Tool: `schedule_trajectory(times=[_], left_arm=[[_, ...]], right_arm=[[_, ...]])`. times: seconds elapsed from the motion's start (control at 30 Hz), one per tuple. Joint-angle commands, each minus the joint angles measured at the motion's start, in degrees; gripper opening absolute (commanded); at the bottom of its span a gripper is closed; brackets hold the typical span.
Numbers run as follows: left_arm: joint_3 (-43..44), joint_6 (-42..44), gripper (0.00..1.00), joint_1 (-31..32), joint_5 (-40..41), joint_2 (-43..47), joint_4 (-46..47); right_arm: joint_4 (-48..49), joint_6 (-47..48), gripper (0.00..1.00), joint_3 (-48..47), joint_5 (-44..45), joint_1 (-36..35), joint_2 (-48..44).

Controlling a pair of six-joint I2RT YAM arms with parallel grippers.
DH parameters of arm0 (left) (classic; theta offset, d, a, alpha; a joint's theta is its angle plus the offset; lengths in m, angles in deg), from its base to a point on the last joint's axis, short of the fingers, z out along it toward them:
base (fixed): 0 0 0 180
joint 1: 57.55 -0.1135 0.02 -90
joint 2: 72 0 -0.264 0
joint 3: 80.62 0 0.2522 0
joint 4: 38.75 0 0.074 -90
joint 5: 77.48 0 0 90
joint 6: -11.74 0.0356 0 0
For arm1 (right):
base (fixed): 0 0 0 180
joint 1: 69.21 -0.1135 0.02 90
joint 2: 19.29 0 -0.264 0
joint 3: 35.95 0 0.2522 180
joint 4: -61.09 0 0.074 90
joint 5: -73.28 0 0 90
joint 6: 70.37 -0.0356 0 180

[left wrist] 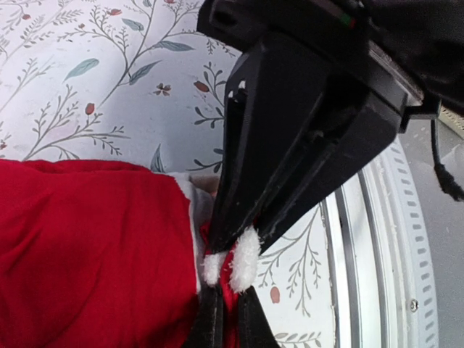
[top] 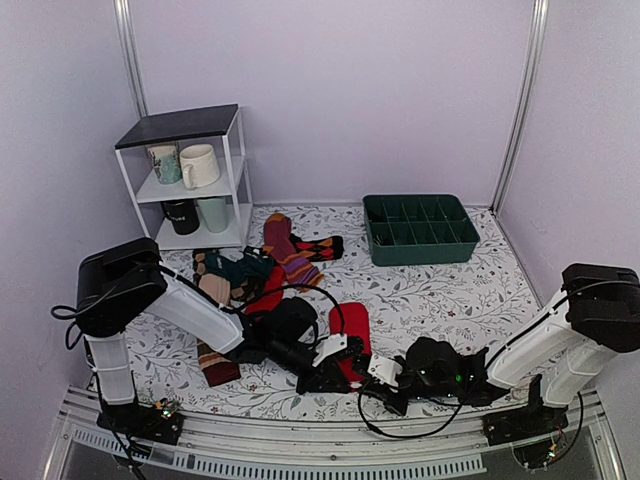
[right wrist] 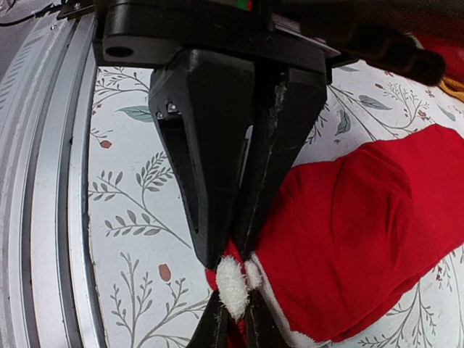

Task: Roll the socks
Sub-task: Roll a pair of socks at the center of the board.

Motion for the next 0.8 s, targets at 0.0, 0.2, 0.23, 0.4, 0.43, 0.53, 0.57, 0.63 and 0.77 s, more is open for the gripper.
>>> schedule_trajectory(times=[0.0,0.2,0.23,0.4,0.43,0.53,0.57,0.63,0.77], left_arm=[[-3.26,0.08,0.00,0.36,3.93,-4.27,-13.21],[-8.08,-0.78,0.08,0.40,20.11,5.82,-5.90],[-9.20,-0.26,0.11,0.64,23.63,9.05,-4.18],[-17.22,9.64,0.14,4.77,36.67,20.97,6.91],[-19.08,11.89,0.14,6.61,38.33,22.95,9.55],[-24.83,16.87,0.18,9.95,39.58,27.22,16.19],[-26.09,17.53,0.19,10.54,39.22,27.99,17.76],[-27.01,17.98,0.20,11.40,37.93,28.63,18.65],[-25.73,21.26,0.24,13.65,37.27,27.00,18.41]], right_arm=[[-5.82,-4.90,0.06,-1.35,-4.12,2.04,2.07],[-10.14,-12.23,0.06,-2.14,-12.37,5.52,2.49],[-10.30,-13.19,0.06,-2.20,-14.12,5.95,2.88],[-11.75,-19.41,0.06,-2.75,-22.55,9.00,5.36],[-12.34,-21.25,0.06,-3.08,-24.53,9.79,5.96],[-13.14,-26.43,0.06,-3.47,-29.52,11.59,7.93],[-13.77,-27.68,0.06,-3.68,-30.63,11.83,8.71],[-15.31,-30.14,0.06,-4.34,-32.13,12.44,9.81],[-18.26,-34.19,0.07,-5.59,-36.21,14.16,10.10]])
